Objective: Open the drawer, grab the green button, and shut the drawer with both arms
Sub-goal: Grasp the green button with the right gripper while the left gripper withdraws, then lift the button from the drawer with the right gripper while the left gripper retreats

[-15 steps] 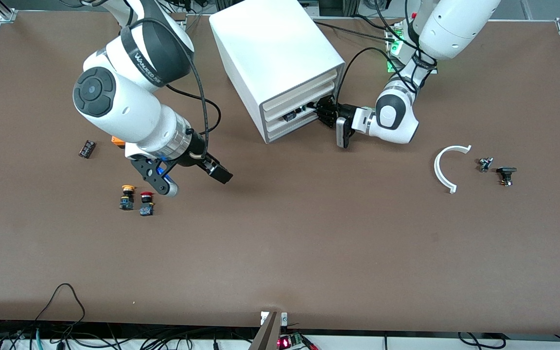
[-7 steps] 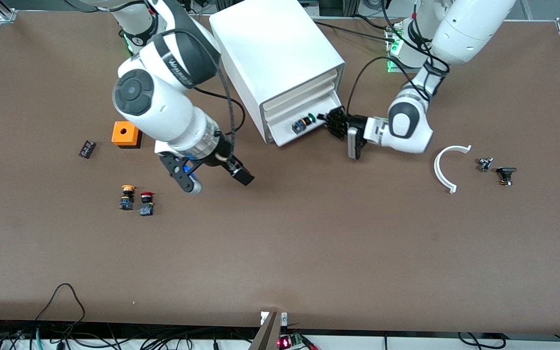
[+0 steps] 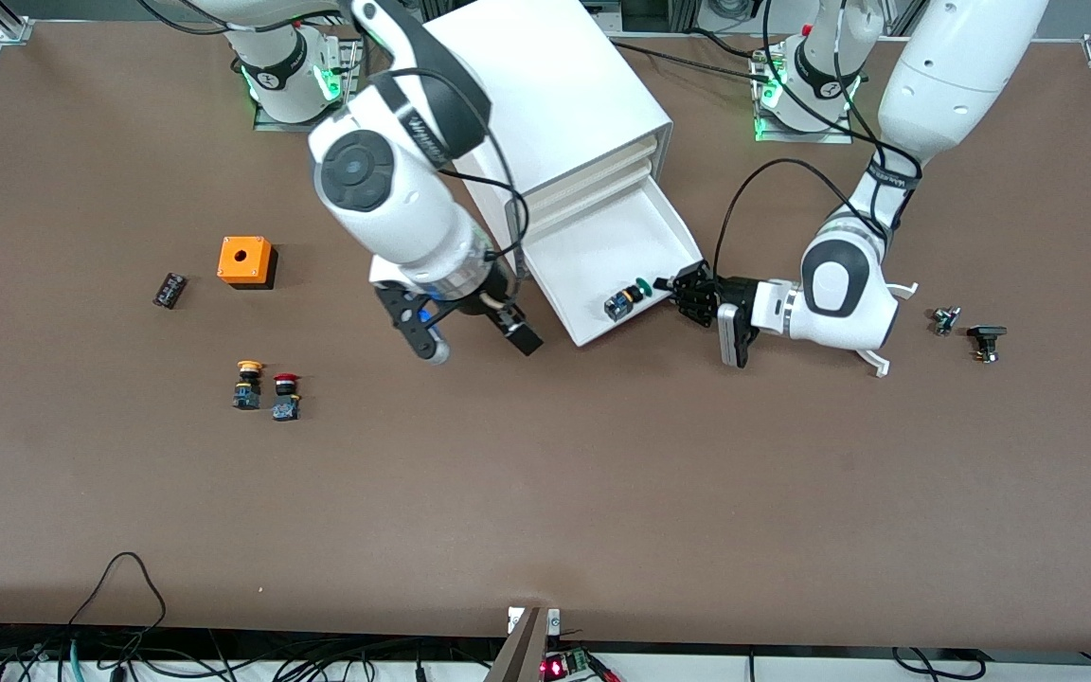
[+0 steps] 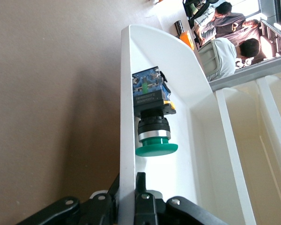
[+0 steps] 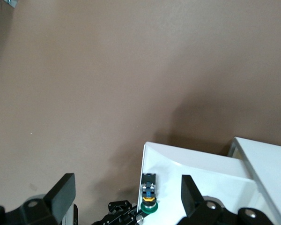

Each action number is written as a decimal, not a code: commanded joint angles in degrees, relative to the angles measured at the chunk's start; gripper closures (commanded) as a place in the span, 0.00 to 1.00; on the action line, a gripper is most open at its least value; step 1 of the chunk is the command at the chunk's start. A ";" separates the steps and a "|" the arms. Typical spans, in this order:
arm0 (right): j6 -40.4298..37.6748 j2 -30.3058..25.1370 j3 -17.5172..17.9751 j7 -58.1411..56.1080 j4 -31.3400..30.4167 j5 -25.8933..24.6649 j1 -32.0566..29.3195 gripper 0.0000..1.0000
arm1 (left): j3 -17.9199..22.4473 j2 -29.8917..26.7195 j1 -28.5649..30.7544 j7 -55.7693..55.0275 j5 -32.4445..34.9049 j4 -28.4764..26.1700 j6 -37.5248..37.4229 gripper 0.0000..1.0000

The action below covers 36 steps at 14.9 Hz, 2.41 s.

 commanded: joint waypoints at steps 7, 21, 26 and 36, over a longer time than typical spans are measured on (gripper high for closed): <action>8.71 7.34 -0.40 15.72 1.47 -9.72 7.78 0.00 | 3.38 0.81 1.06 -10.30 12.37 10.12 -11.27 0.00; 16.10 15.26 -0.57 24.79 0.76 -17.11 13.67 0.00 | 2.51 -6.58 -0.17 -68.05 44.30 44.04 -42.22 0.00; 17.77 15.70 -0.57 26.81 0.76 -17.55 14.64 0.00 | 2.68 -8.77 -8.15 -75.47 63.86 50.74 -45.31 0.00; 19.80 17.02 -0.66 27.16 0.94 -19.30 15.70 0.52 | 3.74 -7.46 -6.50 -75.90 69.63 56.11 -34.42 0.00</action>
